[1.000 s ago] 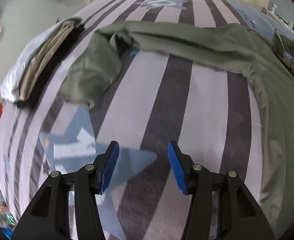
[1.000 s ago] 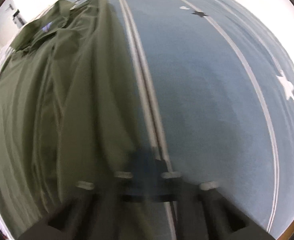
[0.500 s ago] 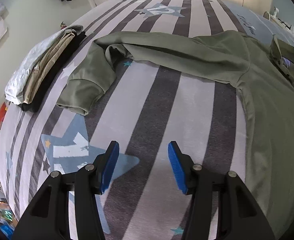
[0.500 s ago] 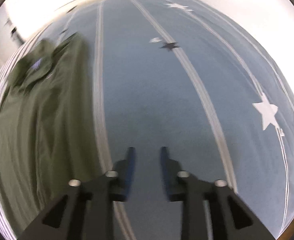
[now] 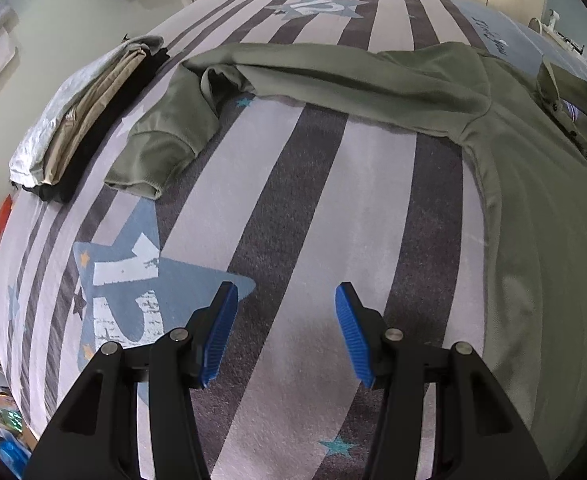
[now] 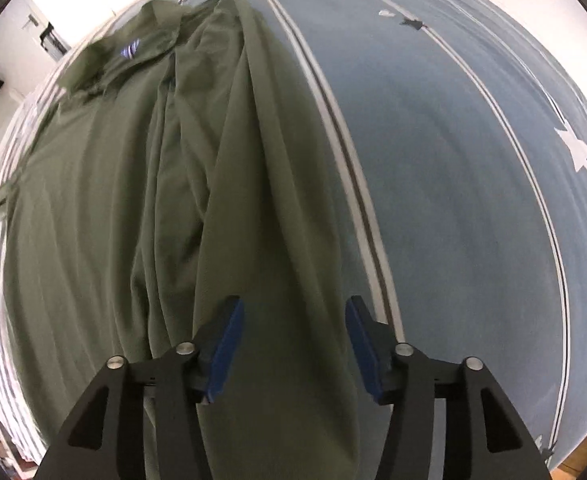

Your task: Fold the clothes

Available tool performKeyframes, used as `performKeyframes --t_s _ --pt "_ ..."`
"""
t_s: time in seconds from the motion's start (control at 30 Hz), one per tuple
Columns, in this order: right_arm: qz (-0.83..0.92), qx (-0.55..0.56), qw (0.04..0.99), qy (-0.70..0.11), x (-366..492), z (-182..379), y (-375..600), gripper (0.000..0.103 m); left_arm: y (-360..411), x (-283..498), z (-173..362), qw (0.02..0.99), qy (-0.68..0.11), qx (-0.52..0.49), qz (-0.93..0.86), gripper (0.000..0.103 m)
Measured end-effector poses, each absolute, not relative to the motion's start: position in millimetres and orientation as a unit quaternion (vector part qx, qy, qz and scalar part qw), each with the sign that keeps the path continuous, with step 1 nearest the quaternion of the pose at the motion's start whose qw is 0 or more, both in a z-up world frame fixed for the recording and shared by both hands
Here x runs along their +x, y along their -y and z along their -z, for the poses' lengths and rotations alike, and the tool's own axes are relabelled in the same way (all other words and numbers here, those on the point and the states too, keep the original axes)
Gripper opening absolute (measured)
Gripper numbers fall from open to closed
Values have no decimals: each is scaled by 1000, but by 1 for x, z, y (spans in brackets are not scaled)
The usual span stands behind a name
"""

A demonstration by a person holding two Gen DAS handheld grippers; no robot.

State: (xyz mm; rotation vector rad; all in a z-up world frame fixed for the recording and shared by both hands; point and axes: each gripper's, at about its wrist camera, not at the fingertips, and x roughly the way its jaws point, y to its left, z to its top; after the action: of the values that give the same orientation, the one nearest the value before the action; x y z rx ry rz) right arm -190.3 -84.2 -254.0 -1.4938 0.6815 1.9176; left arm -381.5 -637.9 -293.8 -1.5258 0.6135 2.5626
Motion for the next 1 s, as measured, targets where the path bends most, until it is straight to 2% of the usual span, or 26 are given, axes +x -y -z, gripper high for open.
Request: performKeyframes --t_s 0.1,0.13,0.17,0.2,0.3,0.4,0.63,0.83,1.0 --pt "-704 -580 321 -254 -179 268 87 48 639 -381 297 51 -197 -502 -840 48" --pt "-703 -578 324 -257 -177 271 87 31 639 -380 297 55 -196 -503 -840 48" --pt "-703 -576 321 -266 -175 274 86 6 640 -380 298 59 -194 -503 -840 48" --pt "-702 -573 321 -275 -176 275 84 3 639 -379 298 62 -194 -502 -840 48" --pt "-703 -568 328 -274 -176 269 80 3 636 -378 296 69 -200 -499 -840 47" --pt "-706 -558 365 -241 -170 249 59 3 633 -378 294 74 -206 -495 -841 43" --pt "-697 -530 463 -138 -157 201 -51 3 618 -389 286 50 -225 -476 -849 44" --pt "-688 -533 490 -55 -136 166 -144 3 605 -399 282 36 -232 -477 -847 44" --pt "-660 -542 520 -25 -130 143 -233 3 596 -401 274 18 -241 -465 -852 46"
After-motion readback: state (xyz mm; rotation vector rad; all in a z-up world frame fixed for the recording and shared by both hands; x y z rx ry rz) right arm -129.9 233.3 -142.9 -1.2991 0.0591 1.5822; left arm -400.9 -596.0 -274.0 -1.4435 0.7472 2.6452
